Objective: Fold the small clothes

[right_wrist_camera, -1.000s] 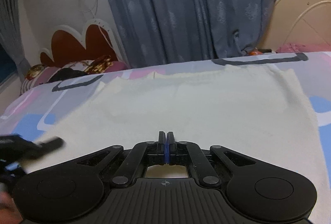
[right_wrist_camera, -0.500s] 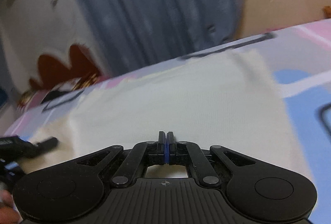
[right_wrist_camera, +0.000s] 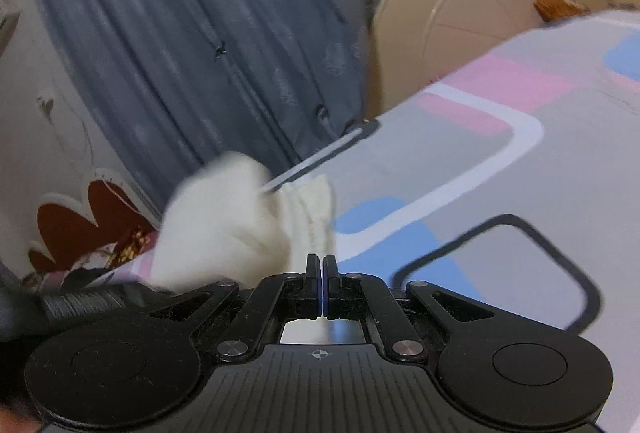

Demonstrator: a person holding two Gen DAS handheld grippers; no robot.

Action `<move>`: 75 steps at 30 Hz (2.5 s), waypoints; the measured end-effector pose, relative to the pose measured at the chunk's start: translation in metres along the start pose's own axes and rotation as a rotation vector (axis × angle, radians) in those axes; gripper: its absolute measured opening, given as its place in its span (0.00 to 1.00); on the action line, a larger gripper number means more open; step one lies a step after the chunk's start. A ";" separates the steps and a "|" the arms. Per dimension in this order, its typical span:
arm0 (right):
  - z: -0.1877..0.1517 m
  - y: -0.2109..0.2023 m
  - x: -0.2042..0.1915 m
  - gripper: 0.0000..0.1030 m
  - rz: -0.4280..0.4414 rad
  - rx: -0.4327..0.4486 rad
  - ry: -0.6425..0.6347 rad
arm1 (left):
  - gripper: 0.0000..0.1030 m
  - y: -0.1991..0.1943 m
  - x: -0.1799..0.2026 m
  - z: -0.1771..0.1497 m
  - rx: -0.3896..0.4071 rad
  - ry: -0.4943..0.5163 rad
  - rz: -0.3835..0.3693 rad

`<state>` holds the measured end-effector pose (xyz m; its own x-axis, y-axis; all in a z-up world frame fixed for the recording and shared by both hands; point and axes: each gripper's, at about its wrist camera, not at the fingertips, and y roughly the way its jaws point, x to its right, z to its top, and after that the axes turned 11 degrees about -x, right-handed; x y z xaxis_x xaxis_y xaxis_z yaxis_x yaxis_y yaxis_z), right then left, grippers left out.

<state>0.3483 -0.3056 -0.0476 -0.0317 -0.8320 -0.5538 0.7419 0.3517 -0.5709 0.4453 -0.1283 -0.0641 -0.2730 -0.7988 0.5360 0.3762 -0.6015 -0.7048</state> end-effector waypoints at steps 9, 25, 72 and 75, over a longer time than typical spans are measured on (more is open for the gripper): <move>0.012 0.002 -0.022 0.36 0.116 -0.003 -0.113 | 0.55 -0.062 -0.087 0.039 0.223 -0.145 0.165; 0.014 0.083 -0.049 0.36 -0.007 -0.145 -0.281 | 0.56 -0.045 -0.134 0.034 0.120 -0.127 0.239; 0.045 0.059 -0.026 0.38 0.050 -0.034 -0.152 | 0.63 -0.037 -0.116 0.081 0.129 0.020 0.228; 0.057 0.085 -0.030 0.38 0.023 -0.088 -0.161 | 0.65 -0.027 -0.130 0.092 0.104 -0.034 0.206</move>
<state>0.4506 -0.2748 -0.0451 0.0974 -0.8785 -0.4678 0.6795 0.4021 -0.6136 0.5523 -0.0076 -0.0722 -0.1518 -0.9028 0.4023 0.5107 -0.4201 -0.7501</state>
